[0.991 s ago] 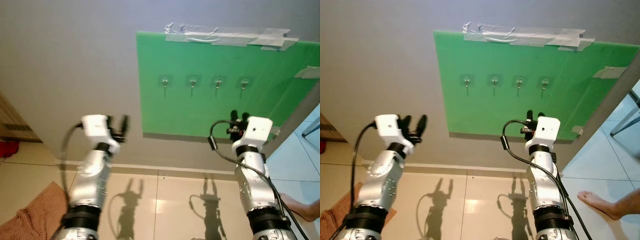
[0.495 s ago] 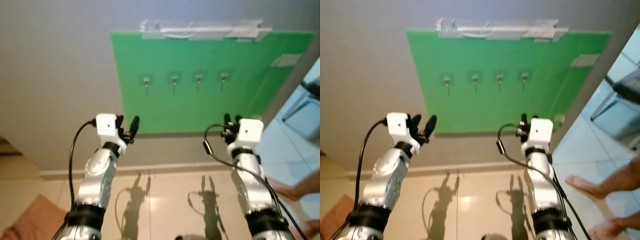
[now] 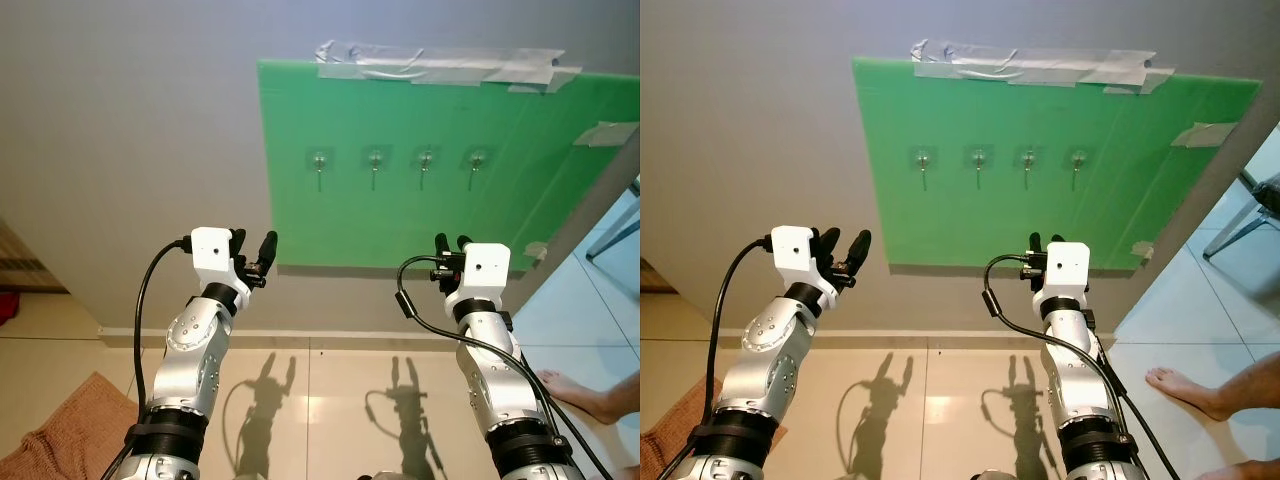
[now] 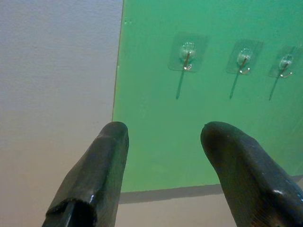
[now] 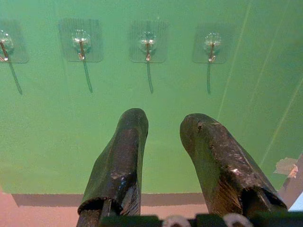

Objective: Hang keys on a hook

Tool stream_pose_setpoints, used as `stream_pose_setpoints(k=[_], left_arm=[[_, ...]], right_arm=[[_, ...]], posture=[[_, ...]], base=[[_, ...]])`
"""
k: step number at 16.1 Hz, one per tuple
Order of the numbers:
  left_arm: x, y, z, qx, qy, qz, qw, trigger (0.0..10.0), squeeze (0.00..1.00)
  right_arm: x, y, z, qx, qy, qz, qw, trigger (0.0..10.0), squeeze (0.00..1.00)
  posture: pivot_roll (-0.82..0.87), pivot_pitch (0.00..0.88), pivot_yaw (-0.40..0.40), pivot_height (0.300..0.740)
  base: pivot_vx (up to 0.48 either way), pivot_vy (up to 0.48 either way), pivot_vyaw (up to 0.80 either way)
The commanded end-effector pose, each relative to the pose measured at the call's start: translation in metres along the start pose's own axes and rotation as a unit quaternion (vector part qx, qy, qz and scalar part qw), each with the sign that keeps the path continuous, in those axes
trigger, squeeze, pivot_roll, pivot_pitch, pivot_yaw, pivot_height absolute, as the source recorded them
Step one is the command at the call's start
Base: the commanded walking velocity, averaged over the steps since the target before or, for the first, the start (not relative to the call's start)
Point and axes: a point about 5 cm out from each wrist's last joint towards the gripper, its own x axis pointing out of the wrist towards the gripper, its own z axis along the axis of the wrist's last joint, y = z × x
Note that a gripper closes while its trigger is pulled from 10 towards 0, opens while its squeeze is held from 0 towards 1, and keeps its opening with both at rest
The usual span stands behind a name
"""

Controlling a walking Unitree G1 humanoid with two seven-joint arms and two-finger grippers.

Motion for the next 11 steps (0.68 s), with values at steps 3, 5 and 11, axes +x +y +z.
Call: stream_pose_setpoints(k=[3,5,11], left_arm=[[0.0005,-0.0047,0.0001,0.017,0.004,-0.015,1.0,10.0,0.0],[0.0007,-0.0065,0.0,0.021,0.005,-0.021,1.0,10.0,0.0],[0.002,-0.0045,-0.0006,0.014,0.007,-0.018,1.0,10.0,0.0]], right_arm=[[0.0009,-0.0004,-0.0011,-0.008,0.007,0.005,1.0,10.0,0.0],[0.0008,-0.0003,-0.0017,-0.008,0.007,0.005,1.0,10.0,0.0],[0.0005,-0.0009,-0.0033,-0.01,0.012,0.006,1.0,10.0,0.0]], posture=[[-0.09,0.014,0.018,0.74],[-0.09,0.013,0.02,0.74],[-0.1,0.016,0.019,0.74]], base=[[0.0,-0.264,0.0],[0.0,-0.448,0.0],[0.084,-0.278,0.0]])
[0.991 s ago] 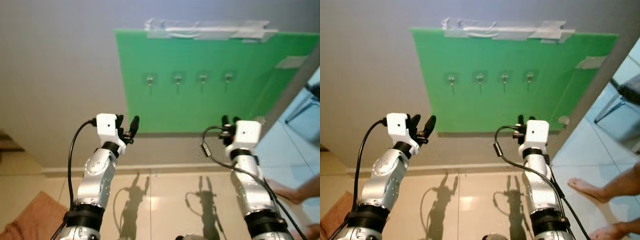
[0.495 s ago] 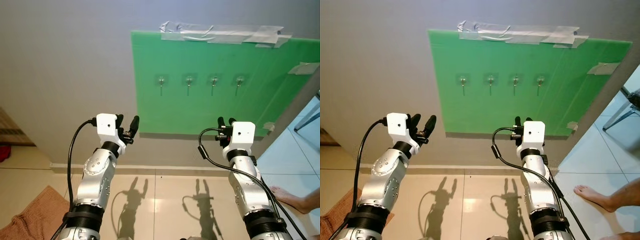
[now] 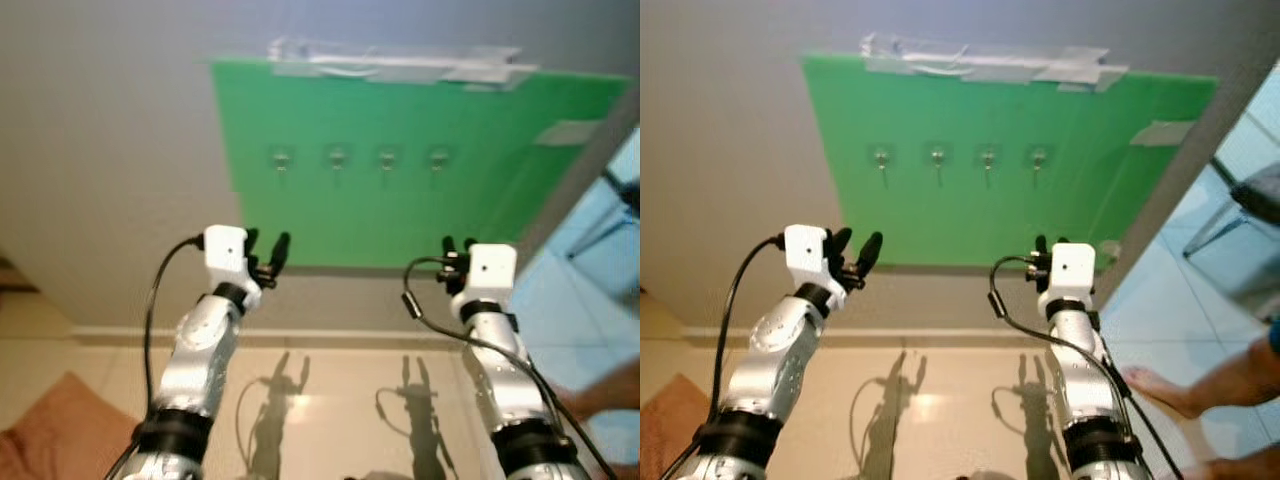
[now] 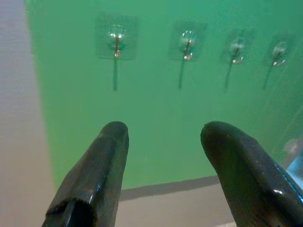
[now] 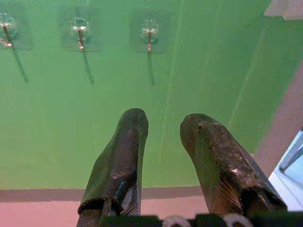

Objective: Hang keys on a hook

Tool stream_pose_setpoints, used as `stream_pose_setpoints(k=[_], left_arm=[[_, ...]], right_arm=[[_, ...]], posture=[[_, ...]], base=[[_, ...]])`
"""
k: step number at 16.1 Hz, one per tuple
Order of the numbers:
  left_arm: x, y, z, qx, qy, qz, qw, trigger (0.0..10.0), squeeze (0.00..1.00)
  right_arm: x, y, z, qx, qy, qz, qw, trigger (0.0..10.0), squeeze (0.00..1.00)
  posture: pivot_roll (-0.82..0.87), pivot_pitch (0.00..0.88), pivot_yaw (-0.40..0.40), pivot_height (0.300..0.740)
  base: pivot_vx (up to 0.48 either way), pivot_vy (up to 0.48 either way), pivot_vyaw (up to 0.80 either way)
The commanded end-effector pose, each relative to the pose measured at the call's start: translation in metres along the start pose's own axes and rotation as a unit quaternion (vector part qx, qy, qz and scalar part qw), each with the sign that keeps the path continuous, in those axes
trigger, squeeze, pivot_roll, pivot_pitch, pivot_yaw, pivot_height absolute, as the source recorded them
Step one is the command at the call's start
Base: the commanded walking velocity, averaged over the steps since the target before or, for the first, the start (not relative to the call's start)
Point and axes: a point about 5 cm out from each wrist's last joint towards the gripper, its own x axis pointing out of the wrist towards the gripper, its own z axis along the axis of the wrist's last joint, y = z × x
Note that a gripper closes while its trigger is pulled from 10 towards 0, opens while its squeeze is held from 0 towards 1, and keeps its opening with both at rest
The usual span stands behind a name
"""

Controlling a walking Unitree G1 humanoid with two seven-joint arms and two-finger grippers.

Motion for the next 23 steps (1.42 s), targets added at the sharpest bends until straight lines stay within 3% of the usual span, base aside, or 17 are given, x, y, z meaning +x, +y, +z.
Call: stream_pose_setpoints(k=[1,6,23], left_arm=[[0.0009,0.0002,0.0004,0.001,0.001,0.0,1.0,10.0,0.0],[0.0002,-0.0002,0.0007,0.012,0.001,-0.007,1.0,10.0,0.0],[0.0022,-0.001,0.0026,0.033,0.0,-0.038,0.999,10.0,0.0]], right_arm=[[0.0006,0.0005,0.0,-0.006,0.003,0.005,1.0,10.0,0.0],[0.0011,0.002,-0.0024,-0.013,0.011,0.009,1.0,10.0,0.0],[-0.0009,-0.0012,-0.0066,0.01,0.019,0.018,1.0,10.0,0.0]], posture=[[-0.1,0.017,0.019,0.74],[-0.09,0.018,0.017,0.74],[-0.1,0.01,0.014,0.74]], base=[[0.0,0.0,0.0],[0.0,0.0,0.0],[0.0,0.0,-0.57]])
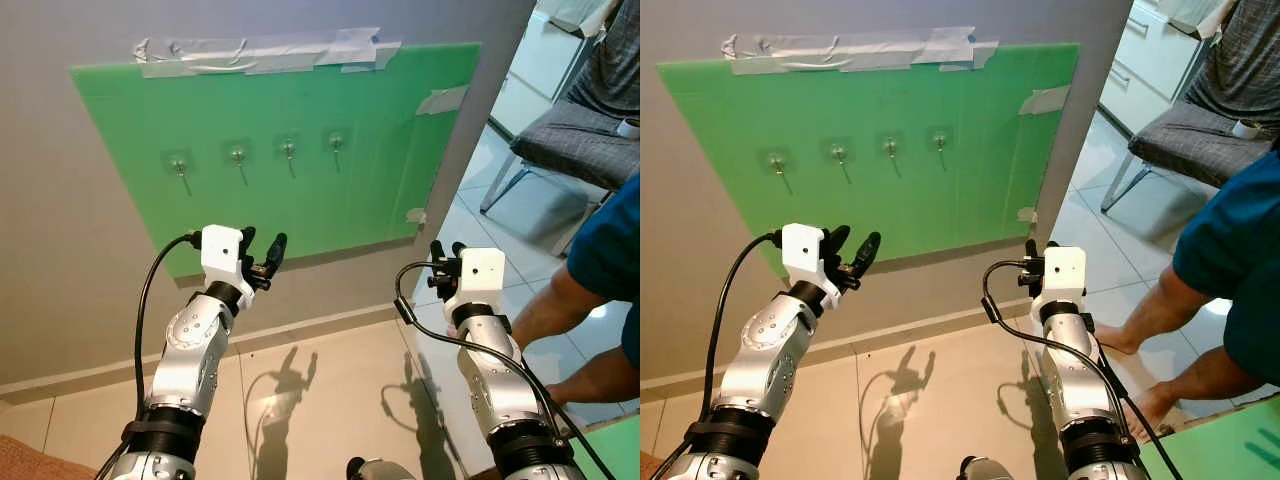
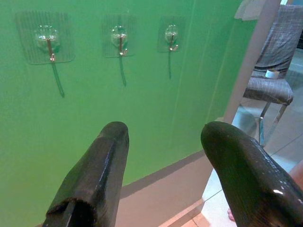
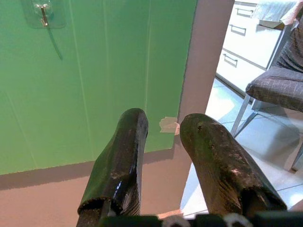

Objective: Hang keys on a hook

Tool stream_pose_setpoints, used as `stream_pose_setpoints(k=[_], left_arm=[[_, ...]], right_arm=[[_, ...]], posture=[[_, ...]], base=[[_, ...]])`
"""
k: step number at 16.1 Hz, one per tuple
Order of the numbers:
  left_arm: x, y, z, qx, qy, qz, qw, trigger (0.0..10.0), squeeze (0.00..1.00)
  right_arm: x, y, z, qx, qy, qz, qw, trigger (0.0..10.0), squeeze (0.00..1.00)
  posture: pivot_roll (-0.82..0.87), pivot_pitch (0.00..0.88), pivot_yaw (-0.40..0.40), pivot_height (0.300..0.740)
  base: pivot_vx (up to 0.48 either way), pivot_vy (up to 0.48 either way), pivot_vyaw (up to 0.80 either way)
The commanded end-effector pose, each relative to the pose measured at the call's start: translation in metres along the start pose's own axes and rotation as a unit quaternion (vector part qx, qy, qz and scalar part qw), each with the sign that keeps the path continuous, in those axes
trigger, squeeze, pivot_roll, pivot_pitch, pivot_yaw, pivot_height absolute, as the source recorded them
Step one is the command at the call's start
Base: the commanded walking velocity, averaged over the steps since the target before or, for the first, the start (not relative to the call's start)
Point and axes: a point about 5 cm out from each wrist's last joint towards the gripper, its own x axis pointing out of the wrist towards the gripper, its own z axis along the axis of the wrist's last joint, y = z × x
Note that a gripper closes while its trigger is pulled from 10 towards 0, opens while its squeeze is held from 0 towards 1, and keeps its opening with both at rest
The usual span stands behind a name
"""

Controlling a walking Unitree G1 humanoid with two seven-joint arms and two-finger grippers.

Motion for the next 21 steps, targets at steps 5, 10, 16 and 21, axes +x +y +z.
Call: stream_pose_setpoints(k=[5,10,16,21], left_arm=[[0.002,-0.003,-0.002,0.006,0.005,-0.012,1.0,10.0,0.0],[0.001,-0.005,-0.002,0.004,0.001,-0.019,1.0,10.0,0.0],[-0.004,-0.011,0.001,-0.015,-0.009,-0.076,0.997,10.0,0.0],[-0.002,-0.01,0.0,-0.011,-0.005,-0.071,0.997,10.0,0.0]], right_arm=[[0.002,-0.001,-0.001,0.003,0.008,0.0,1.0,10.0,0.0],[0.004,0.0,-0.002,-0.015,0.011,0.0,1.0,10.0,0.0],[0.005,-0.001,-0.003,-0.017,0.014,0.0,1.0,10.0,0.0],[0.004,0.0,-0.004,-0.01,0.018,0.005,1.0,10.0,0.0]], posture=[[-0.1,0.011,0.016,0.74],[-0.09,0.009,0.012,0.74],[-0.09,0.01,0.012,0.74],[-0.1,0.01,0.013,0.719]], base=[[0.0,0.0,-0.56],[0.0,0.0,-0.22],[0.0,-0.32,0.0],[0.0,0.0,-0.33]])
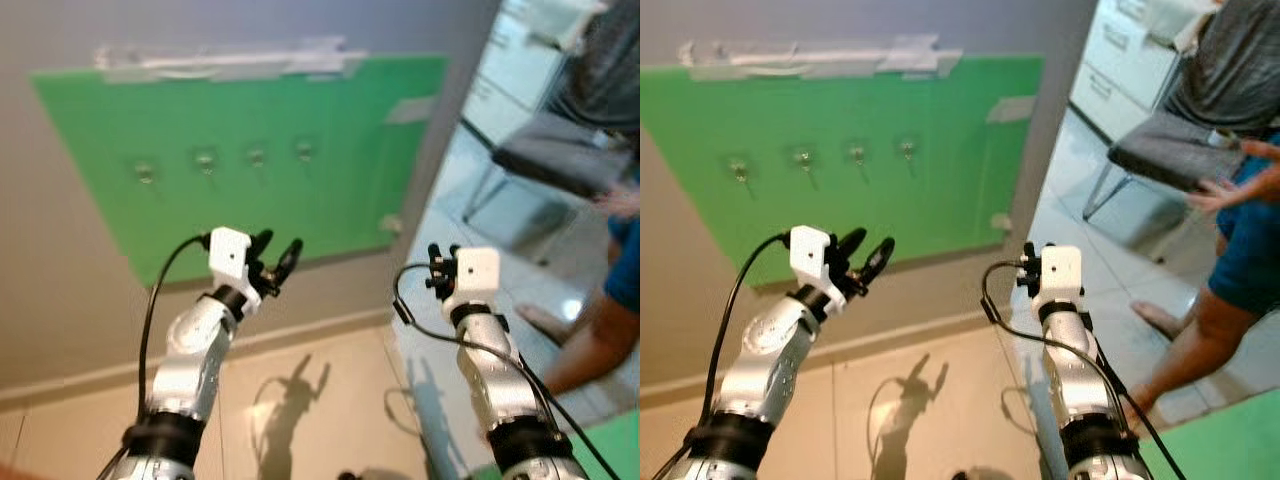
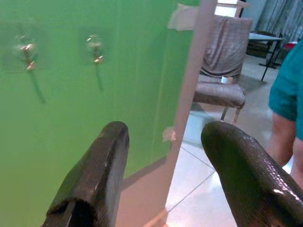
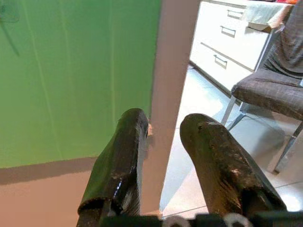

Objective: Hang keys on a hook

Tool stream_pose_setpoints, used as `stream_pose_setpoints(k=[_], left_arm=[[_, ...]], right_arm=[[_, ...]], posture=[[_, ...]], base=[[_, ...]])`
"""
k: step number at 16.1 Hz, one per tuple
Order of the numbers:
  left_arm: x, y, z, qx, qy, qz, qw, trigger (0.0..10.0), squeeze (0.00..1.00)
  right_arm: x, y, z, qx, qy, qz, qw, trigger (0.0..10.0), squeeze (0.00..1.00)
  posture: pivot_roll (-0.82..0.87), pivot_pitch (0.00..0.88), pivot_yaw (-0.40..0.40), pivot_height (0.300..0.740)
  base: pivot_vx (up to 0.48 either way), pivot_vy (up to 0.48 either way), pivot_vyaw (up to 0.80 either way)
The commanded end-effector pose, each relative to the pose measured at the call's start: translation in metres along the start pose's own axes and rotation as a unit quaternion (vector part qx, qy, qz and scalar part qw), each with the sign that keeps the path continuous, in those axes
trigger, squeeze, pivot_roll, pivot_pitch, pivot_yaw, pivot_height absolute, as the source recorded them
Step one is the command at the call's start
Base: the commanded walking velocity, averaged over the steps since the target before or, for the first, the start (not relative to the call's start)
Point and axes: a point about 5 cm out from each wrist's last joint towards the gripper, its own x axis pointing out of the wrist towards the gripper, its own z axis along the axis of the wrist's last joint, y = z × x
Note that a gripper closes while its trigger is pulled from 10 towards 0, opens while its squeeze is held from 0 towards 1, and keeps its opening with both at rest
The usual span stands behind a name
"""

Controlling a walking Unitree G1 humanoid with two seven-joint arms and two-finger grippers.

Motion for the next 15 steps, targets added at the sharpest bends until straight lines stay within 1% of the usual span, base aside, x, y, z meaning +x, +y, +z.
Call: stream_pose_setpoints(k=[1,5,9,12,14,15], left_arm=[[0.001,-0.002,-0.0007,0.003,0.003,-0.004,1.0,10.0,0.0],[0.0034,0.001,-0.0019,0.021,0.013,-0.002,1.0,10.0,0.0],[0.0031,0.0012,-0.0035,0.026,0.02,-0.006,0.999,10.0,0.0],[0.005,0.0009,-0.0035,0.029,0.021,-0.012,0.999,10.0,0.0],[0.0059,0.0009,-0.0033,0.029,0.022,-0.014,0.999,10.0,0.0],[0.0051,0.0003,-0.0048,0.028,0.023,-0.015,0.999,10.0,0.0]], right_arm=[[0.0003,-0.0007,0.0001,0.002,0.003,0.001,1.0,10.0,0.0],[-0.0011,-0.0034,-0.0007,0.005,0.003,-0.006,1.0,10.0,0.0],[-0.0028,-0.0059,-0.0014,0.009,0.003,-0.008,1.0,10.0,0.0],[-0.0038,-0.0073,-0.0019,0.008,0.004,-0.009,1.0,10.0,0.0],[-0.0039,-0.0049,-0.0033,0.003,0.009,0.001,1.0,10.0,0.0],[-0.0048,-0.0029,-0.0035,0.003,0.009,0.006,1.0,10.0,0.0]], posture=[[-0.1,0.011,0.013,0.71],[-0.11,0.017,0.014,0.68],[-0.11,0.014,0.015,0.645],[-0.12,0.006,0.016,0.628],[-0.12,0.005,0.016,0.614],[-0.12,0.007,0.015,0.6]], base=[[0.0,0.0,-0.4],[0.0,0.0,-0.4],[0.0,0.0,-0.4],[0.0,0.0,-0.41],[0.0,0.0,0.0],[0.0,0.0,0.0]])
